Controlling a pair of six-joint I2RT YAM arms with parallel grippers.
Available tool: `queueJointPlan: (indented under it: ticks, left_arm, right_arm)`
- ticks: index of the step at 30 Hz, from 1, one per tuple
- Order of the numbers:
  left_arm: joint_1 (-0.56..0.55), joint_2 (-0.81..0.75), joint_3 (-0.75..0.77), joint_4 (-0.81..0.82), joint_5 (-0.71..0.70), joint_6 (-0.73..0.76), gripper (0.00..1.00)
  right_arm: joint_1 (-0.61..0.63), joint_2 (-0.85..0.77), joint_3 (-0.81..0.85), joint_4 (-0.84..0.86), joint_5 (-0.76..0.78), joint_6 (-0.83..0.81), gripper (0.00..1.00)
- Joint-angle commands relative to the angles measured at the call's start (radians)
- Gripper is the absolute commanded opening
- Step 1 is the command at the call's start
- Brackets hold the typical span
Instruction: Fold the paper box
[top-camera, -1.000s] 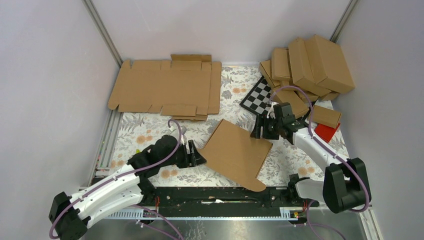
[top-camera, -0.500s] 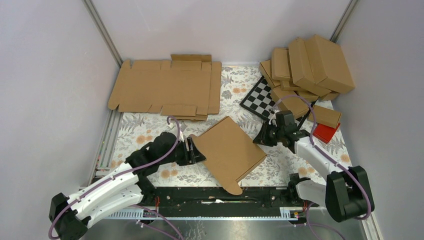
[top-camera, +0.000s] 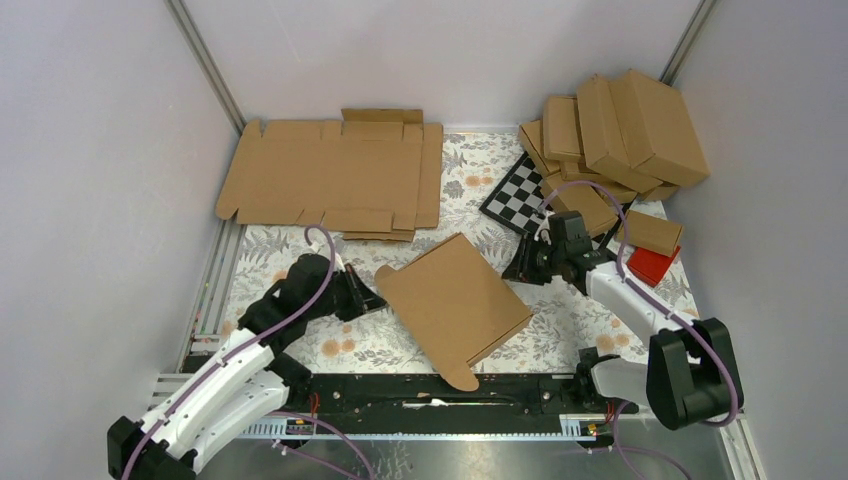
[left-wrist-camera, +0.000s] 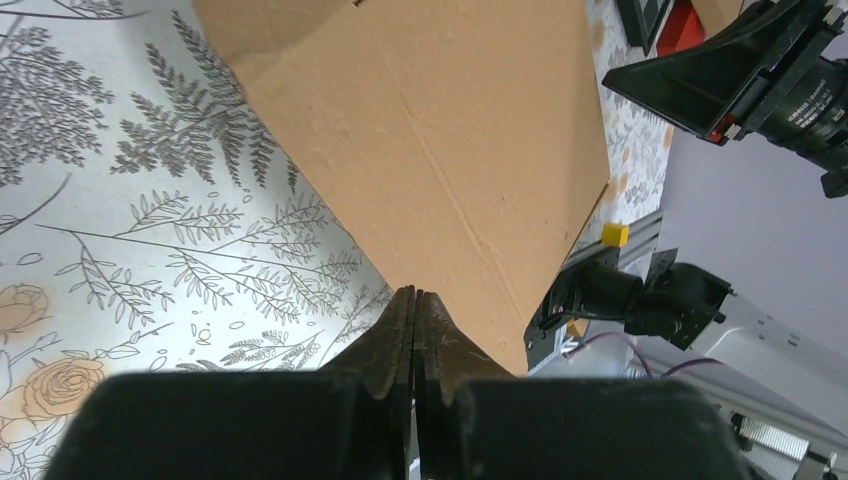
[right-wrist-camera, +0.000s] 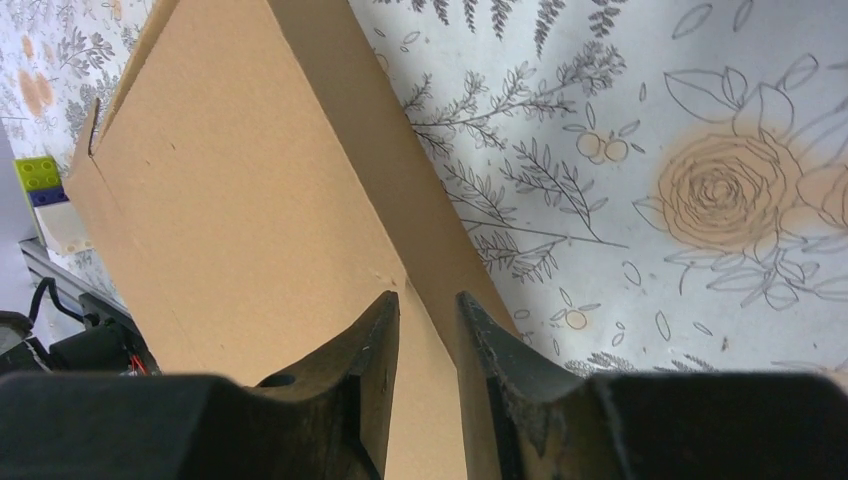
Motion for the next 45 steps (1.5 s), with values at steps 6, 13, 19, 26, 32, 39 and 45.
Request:
queueJointPlan:
  ticks: [6, 13, 19, 26, 32, 39, 45]
  left_arm:
    - [0.051, -0.026, -0.074, -0.040, -0.042, -0.100, 0.00]
    - [0.052, 0.022, -0.075, -0.046, -0.077, -0.102, 0.00]
    - [0.051, 0.067, -0.086, -0.017, -0.080, -0.105, 0.00]
    - [-0.019, 0.229, -0.215, 0.329, 0.026, -0.183, 0.00]
    - [-0.316, 0.508, -0.074, 0.725, -0.199, -0.233, 0.00]
    - [-0.411, 0.763, 0.217, 0.846, -0.182, -0.146, 0.00]
    - [-0.411, 0.749, 0.219, 0.879, -0.167, -0.130, 0.00]
  right_arm:
    - [-0.004, 0.110, 0.052, 0.010, -0.056, -0.061, 0.34]
    - [-0.021, 0.130, 0.033, 0.024, -0.011, -0.072, 0.21]
    - [-0.047, 0.163, 0.023, 0.035, 0.005, -0.086, 0.16]
    - [-0.049, 0.201, 0.030, 0.049, -0.066, -0.077, 0.15]
    - [-0.048, 0.194, 0.031, 0.084, -0.160, -0.079, 0.15]
    - [-0.037, 0.177, 0.016, 0.083, -0.214, -0.063, 0.15]
    - [-0.009, 0.116, 0.000, 0.074, -0.207, -0.050, 0.17]
